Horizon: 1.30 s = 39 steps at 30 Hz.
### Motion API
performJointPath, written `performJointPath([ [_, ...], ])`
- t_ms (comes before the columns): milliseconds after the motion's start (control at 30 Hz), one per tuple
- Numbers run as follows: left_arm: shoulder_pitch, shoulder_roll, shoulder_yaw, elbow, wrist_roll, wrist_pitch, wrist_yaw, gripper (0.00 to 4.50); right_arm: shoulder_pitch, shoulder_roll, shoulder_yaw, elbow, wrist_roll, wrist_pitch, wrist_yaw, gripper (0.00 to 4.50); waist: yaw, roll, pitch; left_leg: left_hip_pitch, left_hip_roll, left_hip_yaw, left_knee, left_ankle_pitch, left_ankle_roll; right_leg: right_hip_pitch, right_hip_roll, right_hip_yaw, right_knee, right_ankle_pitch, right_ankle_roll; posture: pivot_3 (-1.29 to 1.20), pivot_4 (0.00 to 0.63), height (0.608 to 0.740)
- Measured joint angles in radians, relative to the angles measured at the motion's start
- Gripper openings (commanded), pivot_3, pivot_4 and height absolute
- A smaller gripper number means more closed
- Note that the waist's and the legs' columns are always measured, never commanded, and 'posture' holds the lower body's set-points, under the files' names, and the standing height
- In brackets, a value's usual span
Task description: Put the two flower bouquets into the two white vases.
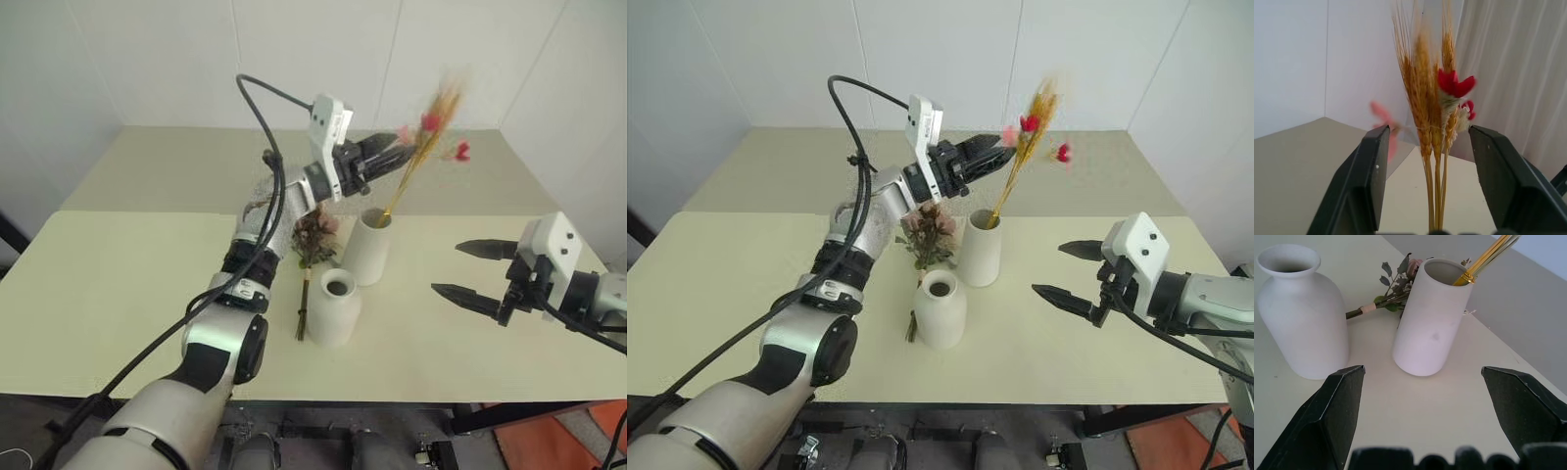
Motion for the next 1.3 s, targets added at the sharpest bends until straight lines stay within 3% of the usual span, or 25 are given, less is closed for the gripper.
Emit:
performJointPath([
  [100, 0.133, 0.104, -0.001, -0.225, -0.029, 0.148, 0.02, 4.48, -0.001, 0.0, 0.001, 0.003, 0.001, 0.0, 0.002, 4.5, -0.011, 0.0, 0.0, 0.001, 0.0, 0.0, 0.0, 0.0, 0.0, 0.0, 0.0, 0.001, 0.001, 0.0, 0.0, 0.0, 0.15, 0.74],
  [200, 0.244, 0.213, 0.008, -0.378, -0.053, 0.349, 0.068, 4.48, -0.001, 0.0, 0.002, 0.015, 0.001, 0.0, 0.006, 4.5, -0.015, 0.0, 0.0, 0.001, 0.0, 0.001, 0.0, 0.0, 0.0, 0.0, 0.0, 0.001, 0.002, 0.0, 0.0, 0.0, 0.15, 0.74],
  [433, 0.243, 0.414, -0.063, -0.475, -0.073, 0.893, 0.191, 4.48, -0.021, -0.005, 0.018, 0.042, 0.008, -0.004, 0.053, 4.5, -0.007, 0.0, 0.0, 0.002, 0.0, 0.001, 0.001, 0.0, 0.0, 0.002, 0.0, 0.001, 0.001, 0.0, 0.001, 0.0, 0.15, 0.74],
  [633, 0.131, 0.353, -0.147, -0.369, -0.033, 1.127, 0.301, 4.48, -0.067, -0.016, 0.027, 0.076, 0.01, -0.024, 0.11, 4.5, 0.003, 0.0, 0.0, 0.001, 0.0, 0.001, 0.001, 0.0, 0.0, 0.001, 0.0, 0.0, 0.001, 0.0, 0.001, 0.0, 0.15, 0.74],
  [1100, 0.099, 0.207, -0.296, -0.233, 0.072, 1.146, 0.42, 4.48, -0.083, -0.065, -0.039, 0.101, 0.065, -0.047, 0.239, 4.5, 0.008, 0.0, 0.0, 0.002, 0.0, 0.001, 0.0, 0.0, 0.0, 0.001, 0.0, 0.001, 0.0, 0.0, 0.001, 0.0, 0.15, 0.74],
  [1300, 0.099, 0.192, -0.286, -0.203, 0.104, 1.116, 0.46, 2.58, -0.056, -0.064, -0.133, 0.099, 0.159, -0.06, 0.336, 4.5, 0.009, 0.0, 0.0, 0.004, 0.0, 0.001, 0.0, 0.0, 0.0, 0.004, 0.0, 0.001, 0.0, 0.0, 0.001, 0.0, 0.15, 0.74],
])
